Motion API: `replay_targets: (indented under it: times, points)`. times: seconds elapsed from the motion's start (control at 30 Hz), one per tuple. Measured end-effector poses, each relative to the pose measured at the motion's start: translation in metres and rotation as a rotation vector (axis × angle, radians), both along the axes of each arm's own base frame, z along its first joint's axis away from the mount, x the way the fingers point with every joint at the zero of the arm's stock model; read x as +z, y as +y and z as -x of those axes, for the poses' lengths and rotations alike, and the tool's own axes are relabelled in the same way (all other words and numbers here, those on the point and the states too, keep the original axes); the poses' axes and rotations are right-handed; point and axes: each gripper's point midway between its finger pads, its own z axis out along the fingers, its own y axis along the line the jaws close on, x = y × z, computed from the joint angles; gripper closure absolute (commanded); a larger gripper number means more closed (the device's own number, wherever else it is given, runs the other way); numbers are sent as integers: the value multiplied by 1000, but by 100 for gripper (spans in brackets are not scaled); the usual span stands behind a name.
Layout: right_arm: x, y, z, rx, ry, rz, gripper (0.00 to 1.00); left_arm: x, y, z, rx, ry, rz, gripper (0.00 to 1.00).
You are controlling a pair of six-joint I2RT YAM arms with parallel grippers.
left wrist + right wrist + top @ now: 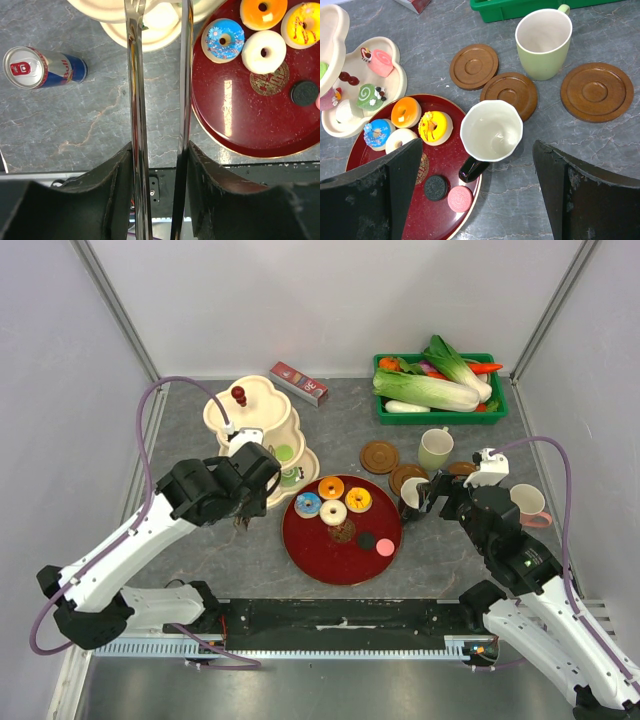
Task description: Serve the afternoon tea
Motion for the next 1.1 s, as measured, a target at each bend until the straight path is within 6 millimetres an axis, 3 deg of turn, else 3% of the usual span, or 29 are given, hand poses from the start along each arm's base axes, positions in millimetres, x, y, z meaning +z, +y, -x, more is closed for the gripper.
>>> replay_targets:
  times: [0.57,0.83,1.1]
  points:
    - [0,0,0,-1,0,0,2,1,-26,3,-122,59,46,49]
    - [0,0,0,0,0,0,2,-4,-69,3,-236,81,62,45]
    - [0,0,0,0,0,0,2,-13,-125,22,-400,104,21,43]
